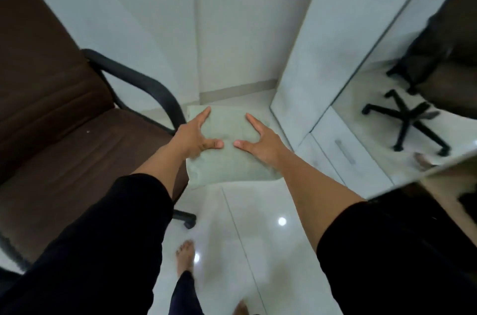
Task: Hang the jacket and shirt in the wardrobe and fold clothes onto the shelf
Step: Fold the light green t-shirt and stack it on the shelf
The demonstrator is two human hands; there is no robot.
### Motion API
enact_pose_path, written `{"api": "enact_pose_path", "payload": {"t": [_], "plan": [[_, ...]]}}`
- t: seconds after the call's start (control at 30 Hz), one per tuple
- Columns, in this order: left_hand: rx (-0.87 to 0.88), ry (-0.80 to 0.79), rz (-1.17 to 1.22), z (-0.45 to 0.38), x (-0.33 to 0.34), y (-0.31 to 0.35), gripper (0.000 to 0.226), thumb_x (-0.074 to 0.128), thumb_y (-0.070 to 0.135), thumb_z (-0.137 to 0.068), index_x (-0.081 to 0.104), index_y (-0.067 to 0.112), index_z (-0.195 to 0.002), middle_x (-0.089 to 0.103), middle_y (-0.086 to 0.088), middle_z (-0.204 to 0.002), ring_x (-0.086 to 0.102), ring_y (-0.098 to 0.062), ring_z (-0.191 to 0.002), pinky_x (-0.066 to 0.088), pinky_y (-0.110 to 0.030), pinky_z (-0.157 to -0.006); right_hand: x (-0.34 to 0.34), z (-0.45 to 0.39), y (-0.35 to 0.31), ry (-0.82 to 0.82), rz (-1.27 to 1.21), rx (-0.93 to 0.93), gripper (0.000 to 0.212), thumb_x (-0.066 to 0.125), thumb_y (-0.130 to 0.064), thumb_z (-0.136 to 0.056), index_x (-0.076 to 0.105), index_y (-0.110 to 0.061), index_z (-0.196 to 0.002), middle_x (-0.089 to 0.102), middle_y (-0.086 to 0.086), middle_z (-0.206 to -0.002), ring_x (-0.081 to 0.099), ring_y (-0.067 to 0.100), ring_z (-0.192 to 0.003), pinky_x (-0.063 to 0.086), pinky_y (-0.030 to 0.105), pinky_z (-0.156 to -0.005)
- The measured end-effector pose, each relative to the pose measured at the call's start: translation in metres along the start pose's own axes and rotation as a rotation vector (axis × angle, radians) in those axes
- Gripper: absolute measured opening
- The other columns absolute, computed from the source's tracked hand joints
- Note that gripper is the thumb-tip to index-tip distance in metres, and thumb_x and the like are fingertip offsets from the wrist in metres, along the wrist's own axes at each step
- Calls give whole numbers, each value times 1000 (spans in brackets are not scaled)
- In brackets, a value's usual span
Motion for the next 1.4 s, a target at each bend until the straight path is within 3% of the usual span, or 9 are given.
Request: {"api": "enact_pose_path", "payload": {"t": [0.27, 0.4, 0.6, 0.83, 0.93, 1.13, 1.4], "plan": [[366, -248, -222, -9, 135, 244, 111, 77, 52, -66, 11, 29, -151, 31, -7, -153, 33, -29, -137, 27, -32, -110, -217, 126, 88, 408, -121, 143, 88, 76, -46, -73, 28, -39, -146, 41, -4, -145, 43, 17, -130, 35, 24, -103], [521, -407, -290, 0, 222, 335, 111, 78, 53, -64, 12, 29, -151, 31, -9, -152, 34, -30, -137, 27, -33, -111, -286, 190, 152, 591, -173, 259, 90, 76, -46, -72, 26, -38, -147, 38, 0, -148, 42, 20, -130, 36, 31, -107], [761, -632, -396, 23, 348, 446, 108, 78, 51, -66, 16, 26, -151, 35, -7, -149, 38, -28, -132, 31, -34, -108, -360, 271, 242, 832, -228, 440, 89, 76, -48, -72, 27, -41, -146, 38, 2, -147, 43, 22, -128, 37, 27, -100], [894, -836, -447, 42, 463, 513, 97, 76, 42, -73, 18, 27, -149, 34, -6, -149, 37, -27, -134, 29, -34, -112, -400, 330, 324, 1030, -337, 590, 91, 78, -47, -71, 28, -39, -147, 40, 3, -144, 44, 23, -128, 38, 37, -108], [934, -889, -474, 44, 506, 532, 94, 76, 35, -76, 18, 24, -150, 34, -5, -150, 38, -25, -134, 29, -30, -112, -417, 343, 354, 1082, -376, 615, 90, 78, -42, -73, 28, -36, -147, 42, 1, -143, 45, 20, -128, 38, 33, -109], [922, -877, -439, 24, 593, 578, 76, 67, 16, -86, 26, 29, -148, 38, -8, -147, 43, -27, -129, 32, -26, -105, -473, 347, 433, 1121, -326, 685, 86, 75, -40, -77, 27, -35, -148, 37, 4, -147, 40, 24, -132, 36, 29, -108], [914, -745, -419, -39, 706, 615, 70, 64, 16, -88, 28, 30, -147, 39, -10, -147, 42, -28, -131, 31, -26, -107, -543, 314, 550, 1101, -248, 703, 82, 72, -42, -79, 26, -38, -146, 38, 4, -148, 41, 25, -132, 36, 29, -107]]}}
Point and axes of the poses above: each hand's wrist, its own z-axis away from the middle knuckle, its own x-axis out of the palm, y = z × x, the point moved 10 cm from there along -z, towards the middle knuckle
